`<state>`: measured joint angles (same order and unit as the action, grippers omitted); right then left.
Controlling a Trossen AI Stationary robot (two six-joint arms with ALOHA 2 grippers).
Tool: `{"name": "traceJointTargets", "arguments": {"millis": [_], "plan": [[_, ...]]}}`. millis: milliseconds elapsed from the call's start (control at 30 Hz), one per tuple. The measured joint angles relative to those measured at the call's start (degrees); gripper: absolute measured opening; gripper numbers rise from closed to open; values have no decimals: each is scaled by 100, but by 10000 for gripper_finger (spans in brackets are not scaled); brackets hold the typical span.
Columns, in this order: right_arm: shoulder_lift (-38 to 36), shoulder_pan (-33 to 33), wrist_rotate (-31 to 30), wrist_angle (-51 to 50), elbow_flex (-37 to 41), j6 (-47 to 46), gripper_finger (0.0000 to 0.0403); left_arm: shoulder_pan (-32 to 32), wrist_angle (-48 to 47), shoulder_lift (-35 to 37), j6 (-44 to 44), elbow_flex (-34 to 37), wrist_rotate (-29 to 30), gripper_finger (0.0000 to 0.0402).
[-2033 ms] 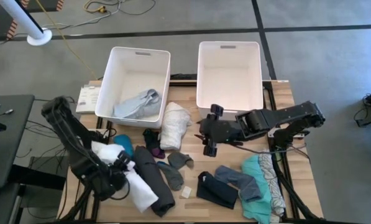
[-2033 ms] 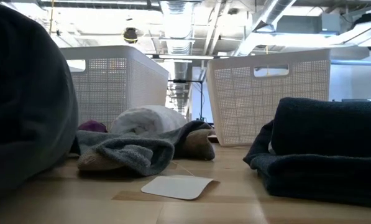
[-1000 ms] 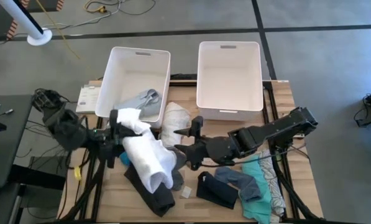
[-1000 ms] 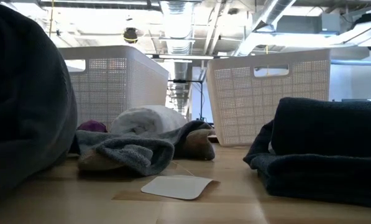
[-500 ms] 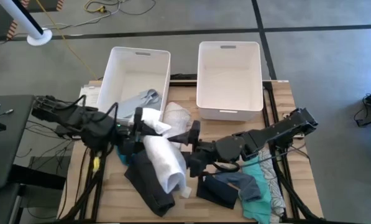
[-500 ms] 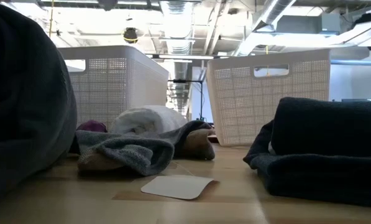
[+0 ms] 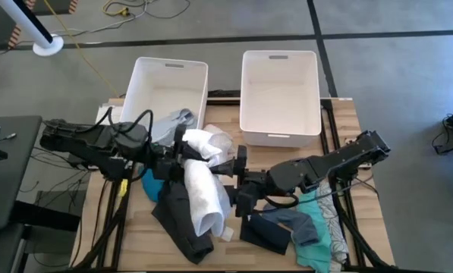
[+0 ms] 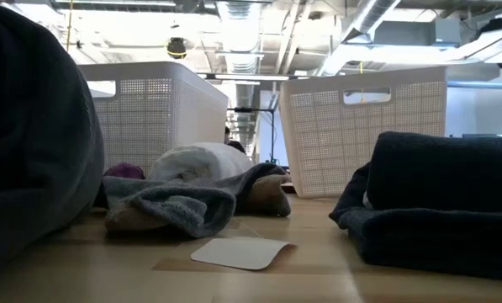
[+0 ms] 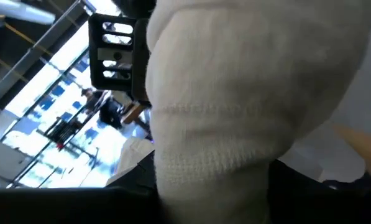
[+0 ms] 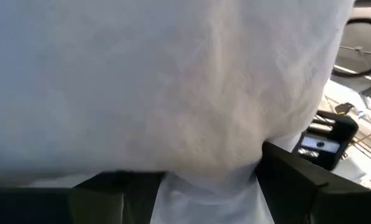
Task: Sort clothes
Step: Put the white polo shirt into the right white bin
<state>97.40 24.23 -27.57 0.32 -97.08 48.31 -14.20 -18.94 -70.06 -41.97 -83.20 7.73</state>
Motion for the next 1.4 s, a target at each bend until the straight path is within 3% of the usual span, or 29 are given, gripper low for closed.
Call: {"name": "traceJointTargets", "arguments": {"millis": [367, 500, 600, 833, 1100, 1400], "plan": [[11, -15, 107, -132, 7, -212, 265, 114, 310, -477, -31, 0, -807, 138], [14, -9, 129, -122, 7, -308, 247, 121, 321, -482, -88, 0, -903, 138], [20, -9, 126, -70, 7, -294, 202, 121, 311, -486, -88, 0, -913, 138], [26, -17, 105, -52, 8, -63, 28, 121, 219, -480, -21, -1, -927, 135], [38, 19, -401, -5, 13, 142, 23, 128, 56, -385, 382, 0, -465, 234], [-6, 116, -1167, 178, 17, 594, 17, 138, -436, 240, 640, 4, 248, 249]]}}
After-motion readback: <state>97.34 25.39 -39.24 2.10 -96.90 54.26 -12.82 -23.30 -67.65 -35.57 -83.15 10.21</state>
